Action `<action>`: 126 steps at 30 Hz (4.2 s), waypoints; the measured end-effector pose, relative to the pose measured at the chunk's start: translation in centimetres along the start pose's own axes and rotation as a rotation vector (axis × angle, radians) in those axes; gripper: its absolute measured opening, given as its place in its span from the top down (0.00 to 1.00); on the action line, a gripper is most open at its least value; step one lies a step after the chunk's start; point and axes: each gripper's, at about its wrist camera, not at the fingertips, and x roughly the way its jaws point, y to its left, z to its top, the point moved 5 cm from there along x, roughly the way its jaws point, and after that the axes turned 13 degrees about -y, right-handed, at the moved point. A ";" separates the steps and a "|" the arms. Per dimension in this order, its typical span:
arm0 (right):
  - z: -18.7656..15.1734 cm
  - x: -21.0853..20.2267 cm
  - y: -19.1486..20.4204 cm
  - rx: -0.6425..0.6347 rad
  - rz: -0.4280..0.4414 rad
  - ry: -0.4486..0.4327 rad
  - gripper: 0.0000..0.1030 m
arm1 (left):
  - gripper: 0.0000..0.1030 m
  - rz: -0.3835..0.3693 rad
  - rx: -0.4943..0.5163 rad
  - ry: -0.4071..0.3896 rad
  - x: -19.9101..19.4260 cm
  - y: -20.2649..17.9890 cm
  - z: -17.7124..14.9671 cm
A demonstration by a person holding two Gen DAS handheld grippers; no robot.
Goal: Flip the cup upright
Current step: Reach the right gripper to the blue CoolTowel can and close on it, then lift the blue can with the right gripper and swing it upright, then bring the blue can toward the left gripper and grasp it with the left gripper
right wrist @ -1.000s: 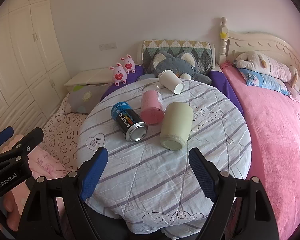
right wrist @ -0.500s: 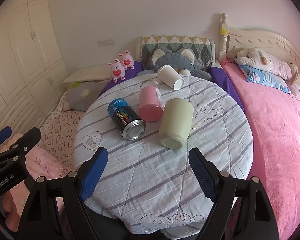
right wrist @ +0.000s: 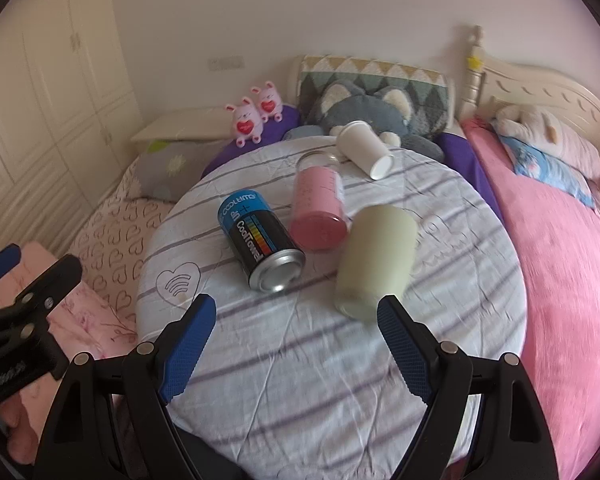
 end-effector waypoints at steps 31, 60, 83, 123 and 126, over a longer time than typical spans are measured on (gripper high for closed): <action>-1.4 16.8 4.2 -0.212 0.204 0.363 0.35 | 0.00 0.060 -0.079 0.193 10.3 4.3 -3.2; -10.6 5.3 3.2 0.319 0.027 0.180 0.32 | 0.00 -0.077 0.025 0.150 2.9 2.5 -6.0; -8.3 -6.7 -3.7 0.167 -0.072 -0.055 0.17 | 0.00 -0.064 0.048 0.119 -3.1 -5.5 -5.5; -9.6 -8.4 -10.0 0.227 -0.121 -0.087 0.17 | 0.00 -0.120 0.092 0.209 -2.5 -12.2 -6.2; -9.4 -7.3 -11.1 0.240 -0.124 -0.075 0.17 | 0.00 -0.116 0.094 0.235 -0.8 -12.9 -6.4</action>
